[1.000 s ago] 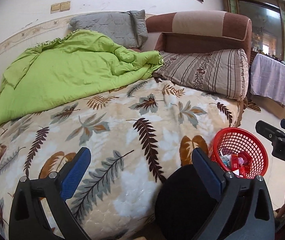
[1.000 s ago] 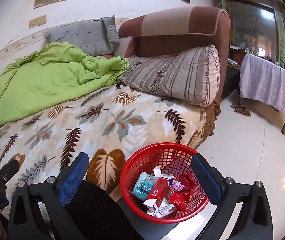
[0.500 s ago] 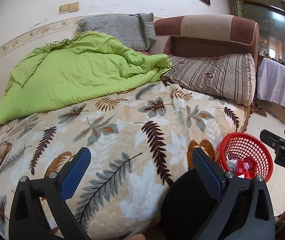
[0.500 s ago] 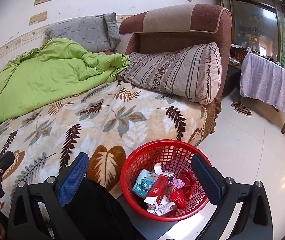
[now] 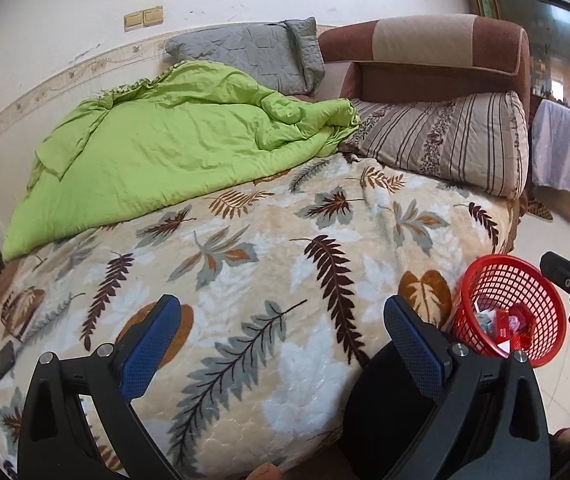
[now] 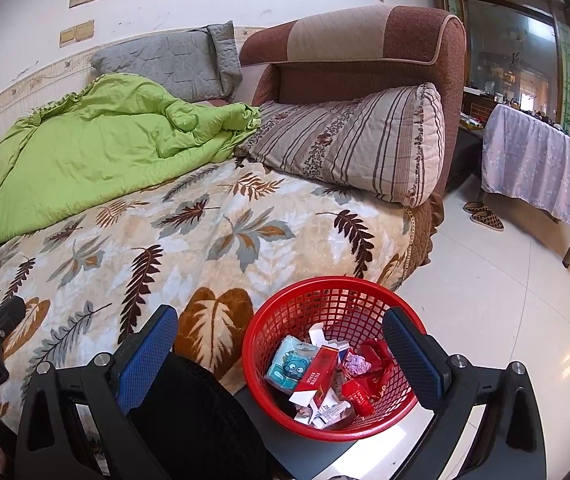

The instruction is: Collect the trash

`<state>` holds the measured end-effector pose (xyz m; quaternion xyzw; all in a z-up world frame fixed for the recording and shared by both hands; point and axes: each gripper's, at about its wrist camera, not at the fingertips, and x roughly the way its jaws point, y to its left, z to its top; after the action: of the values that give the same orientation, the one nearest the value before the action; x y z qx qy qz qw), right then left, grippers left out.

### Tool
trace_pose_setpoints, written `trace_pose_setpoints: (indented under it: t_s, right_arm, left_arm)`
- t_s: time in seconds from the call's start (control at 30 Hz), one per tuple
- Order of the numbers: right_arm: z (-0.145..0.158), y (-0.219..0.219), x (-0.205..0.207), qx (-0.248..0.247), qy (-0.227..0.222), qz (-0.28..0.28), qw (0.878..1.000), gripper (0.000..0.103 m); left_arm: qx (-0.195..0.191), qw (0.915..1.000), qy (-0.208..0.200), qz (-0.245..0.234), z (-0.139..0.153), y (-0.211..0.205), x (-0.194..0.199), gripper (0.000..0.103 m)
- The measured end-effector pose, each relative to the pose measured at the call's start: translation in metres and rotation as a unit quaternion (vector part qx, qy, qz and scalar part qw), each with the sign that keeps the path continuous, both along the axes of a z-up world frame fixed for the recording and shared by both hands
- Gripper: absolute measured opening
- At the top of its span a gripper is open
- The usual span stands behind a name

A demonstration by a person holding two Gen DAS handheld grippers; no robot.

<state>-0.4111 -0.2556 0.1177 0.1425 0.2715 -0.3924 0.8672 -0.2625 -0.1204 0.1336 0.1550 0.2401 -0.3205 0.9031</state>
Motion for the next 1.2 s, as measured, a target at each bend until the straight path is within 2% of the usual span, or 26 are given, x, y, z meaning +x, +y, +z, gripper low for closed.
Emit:
trace_pose_setpoints:
  t_s: [0.17, 0.37, 0.57, 0.83, 1.2]
  right_arm:
    - [-0.001, 0.002, 0.001, 0.0, 0.001, 0.002, 1.0, 0.103]
    - [-0.001, 0.002, 0.001, 0.0, 0.001, 0.002, 1.0, 0.103]
    - [0.0, 0.003, 0.002, -0.001, 0.001, 0.005, 1.0, 0.103]
    - [0.0, 0.004, 0.003, -0.001, 0.002, 0.009, 1.0, 0.103]
    - [0.0, 0.005, 0.003, 0.0, 0.003, 0.009, 1.0, 0.103]
  left_arm:
    - [-0.003, 1.0, -0.003, -0.006, 0.001, 0.002, -0.003, 0.101]
    - [-0.018, 0.9992, 0.03, -0.016, 0.0, 0.004, 0.001, 0.101]
    - [-0.026, 0.9993, 0.019, -0.017, 0.002, 0.007, -0.002, 0.101]
    - [-0.011, 0.9997, -0.017, -0.011, 0.001, 0.004, -0.009, 0.101]
    - [-0.02, 0.9996, -0.01, -0.016, 0.002, 0.006, -0.01, 0.101]
